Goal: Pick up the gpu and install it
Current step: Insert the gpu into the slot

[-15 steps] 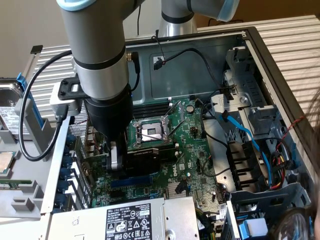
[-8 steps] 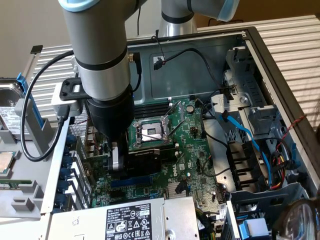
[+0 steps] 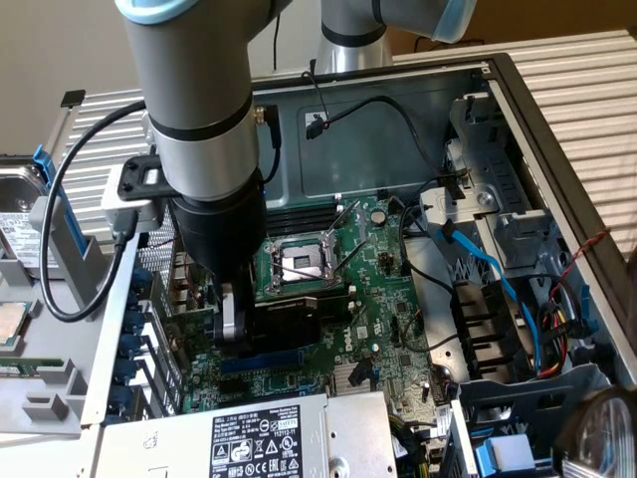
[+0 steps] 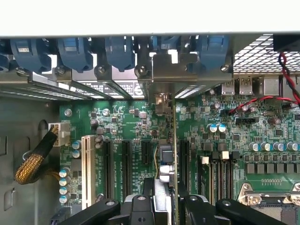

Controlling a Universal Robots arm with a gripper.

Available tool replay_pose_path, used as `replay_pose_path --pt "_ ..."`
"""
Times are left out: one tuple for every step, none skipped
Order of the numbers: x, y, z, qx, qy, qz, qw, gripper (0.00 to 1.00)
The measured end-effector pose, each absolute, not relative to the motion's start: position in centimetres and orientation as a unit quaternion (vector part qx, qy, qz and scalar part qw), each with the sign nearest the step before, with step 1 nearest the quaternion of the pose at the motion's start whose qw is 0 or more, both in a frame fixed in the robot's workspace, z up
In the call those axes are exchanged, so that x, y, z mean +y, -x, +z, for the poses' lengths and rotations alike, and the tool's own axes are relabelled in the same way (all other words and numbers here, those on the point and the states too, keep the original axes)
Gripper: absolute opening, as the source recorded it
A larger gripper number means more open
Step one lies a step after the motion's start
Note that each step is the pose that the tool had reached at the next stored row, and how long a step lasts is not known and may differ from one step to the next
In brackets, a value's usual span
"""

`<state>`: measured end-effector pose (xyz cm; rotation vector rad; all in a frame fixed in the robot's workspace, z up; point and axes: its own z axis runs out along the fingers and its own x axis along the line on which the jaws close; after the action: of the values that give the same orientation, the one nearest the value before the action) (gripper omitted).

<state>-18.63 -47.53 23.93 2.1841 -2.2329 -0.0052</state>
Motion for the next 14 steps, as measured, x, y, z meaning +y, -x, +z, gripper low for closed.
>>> replay_pose_path --pt "-47.54 18.67 23.93 -0.715 -0.699 -0.002 0.009 0.29" --pt "-47.54 18.69 23.92 -0.715 -0.699 -0.002 0.009 0.29" --pt "-47.54 18.7 23.92 -0.715 -0.699 -0.002 0.009 0.29" --pt "-47.54 18.72 23.93 -0.715 -0.699 -0.002 0.009 0.29" --pt "-47.54 18.77 23.92 -0.715 -0.699 -0.002 0.009 0.29" --pt "-47.54 18.81 23.92 -0.715 -0.699 -0.002 0.009 0.29" --pt "-47.54 18.83 23.92 -0.715 -0.699 -0.002 0.009 0.29" --pt "-47.54 18.84 23.92 -0.715 -0.699 -0.002 0.009 0.29" --pt "-47.54 18.84 23.92 -0.715 -0.699 -0.002 0.009 0.29" --pt "-47.54 18.84 23.92 -0.715 -0.699 -0.002 0.009 0.29" --pt "-47.54 18.86 23.91 -0.715 -0.699 -0.002 0.009 0.29" --pt "-47.54 18.86 23.91 -0.715 -0.699 -0.002 0.009 0.29" --pt "-47.54 18.87 23.9 -0.715 -0.699 -0.002 0.009 0.29" --pt "-47.54 18.88 23.89 -0.715 -0.699 -0.002 0.009 0.29"
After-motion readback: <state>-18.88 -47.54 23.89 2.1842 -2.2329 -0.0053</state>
